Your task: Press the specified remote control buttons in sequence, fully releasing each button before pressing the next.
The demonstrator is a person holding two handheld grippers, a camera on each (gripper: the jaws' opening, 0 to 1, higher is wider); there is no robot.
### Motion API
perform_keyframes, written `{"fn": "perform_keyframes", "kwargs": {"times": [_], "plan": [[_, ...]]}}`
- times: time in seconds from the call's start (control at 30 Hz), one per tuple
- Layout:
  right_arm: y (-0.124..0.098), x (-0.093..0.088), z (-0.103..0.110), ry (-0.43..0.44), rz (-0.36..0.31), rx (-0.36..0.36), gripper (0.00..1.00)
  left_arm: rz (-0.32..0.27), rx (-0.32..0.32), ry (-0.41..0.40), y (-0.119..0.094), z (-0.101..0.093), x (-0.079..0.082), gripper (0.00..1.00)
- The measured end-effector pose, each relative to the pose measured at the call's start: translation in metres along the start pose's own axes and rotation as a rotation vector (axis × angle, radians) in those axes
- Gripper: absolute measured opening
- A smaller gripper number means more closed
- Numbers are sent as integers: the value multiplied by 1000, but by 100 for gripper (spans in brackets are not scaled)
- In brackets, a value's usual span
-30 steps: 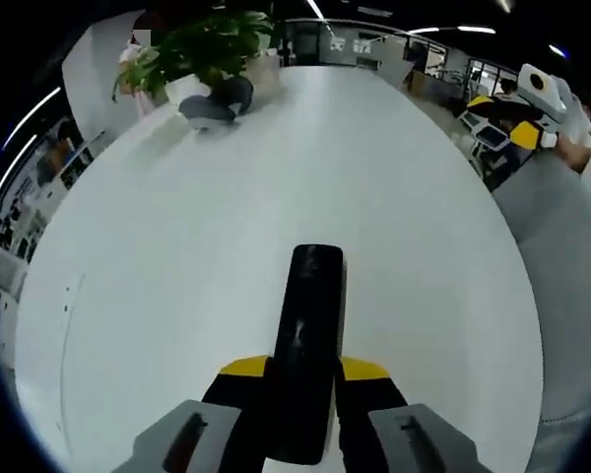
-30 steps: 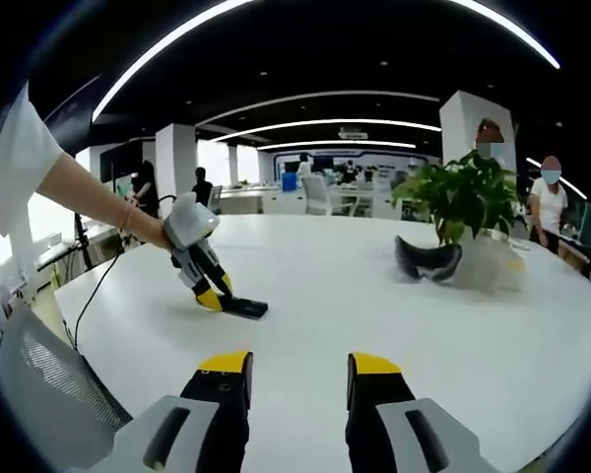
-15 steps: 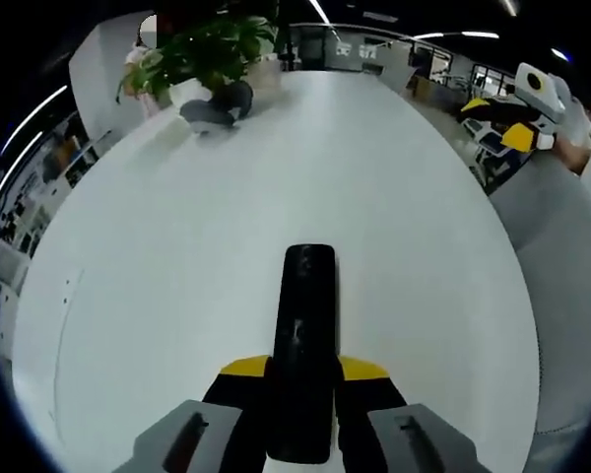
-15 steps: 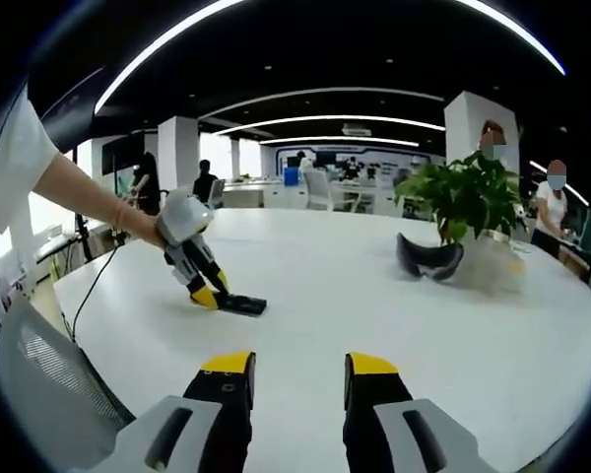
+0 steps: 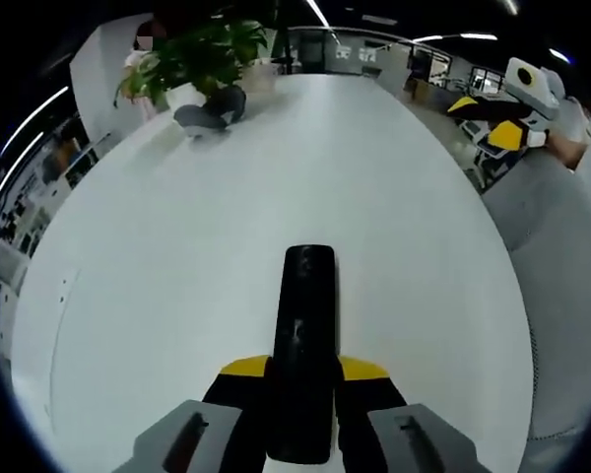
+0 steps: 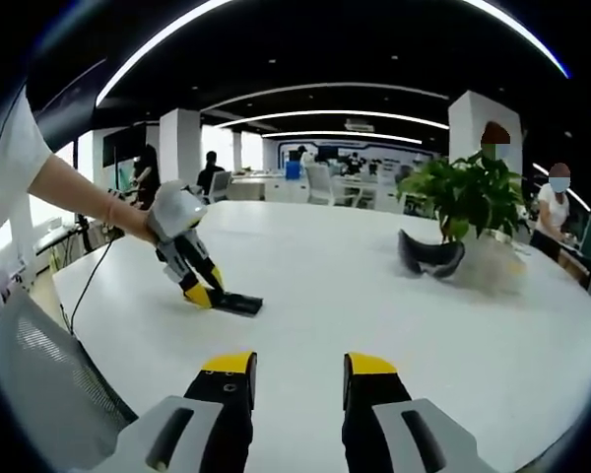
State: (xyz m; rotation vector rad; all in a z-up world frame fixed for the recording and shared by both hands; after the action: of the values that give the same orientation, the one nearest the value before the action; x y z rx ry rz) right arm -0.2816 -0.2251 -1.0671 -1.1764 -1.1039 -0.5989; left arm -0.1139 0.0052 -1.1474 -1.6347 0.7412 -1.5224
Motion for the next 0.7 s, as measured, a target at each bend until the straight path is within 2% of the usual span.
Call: {"fn": "perform_keyframes", "kwargs": {"times": [0.7], "plan": [[-1, 0, 2, -21, 0, 13, 32, 1, -6, 6, -2, -31, 0, 23]]}}
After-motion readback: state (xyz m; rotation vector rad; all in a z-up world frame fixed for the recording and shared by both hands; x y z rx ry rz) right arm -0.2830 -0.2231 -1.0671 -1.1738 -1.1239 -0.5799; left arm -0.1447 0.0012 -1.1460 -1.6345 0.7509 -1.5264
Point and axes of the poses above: the point that each gripper's makers call its tool centre point, and the gripper's own axes: y roughly forward along the fingers, z roughly to its left, x roughly out of its top, the point moved 5 cm from there along -y, roughly backward along the fingers
